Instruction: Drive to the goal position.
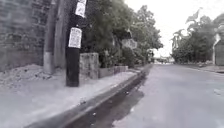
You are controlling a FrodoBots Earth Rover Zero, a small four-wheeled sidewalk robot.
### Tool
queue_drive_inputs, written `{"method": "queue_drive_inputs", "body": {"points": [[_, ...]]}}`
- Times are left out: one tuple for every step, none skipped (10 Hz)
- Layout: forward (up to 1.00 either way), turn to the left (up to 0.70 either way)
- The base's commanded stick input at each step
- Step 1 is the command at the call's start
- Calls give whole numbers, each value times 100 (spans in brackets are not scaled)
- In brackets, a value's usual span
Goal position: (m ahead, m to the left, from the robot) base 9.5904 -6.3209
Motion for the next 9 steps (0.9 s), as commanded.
{"method": "queue_drive_inputs", "body": {"points": [[39, -78], [39, -78], [31, -63], [16, -39], [0, -70], [0, -70], [0, -70], [0, -70], [0, -70]]}}
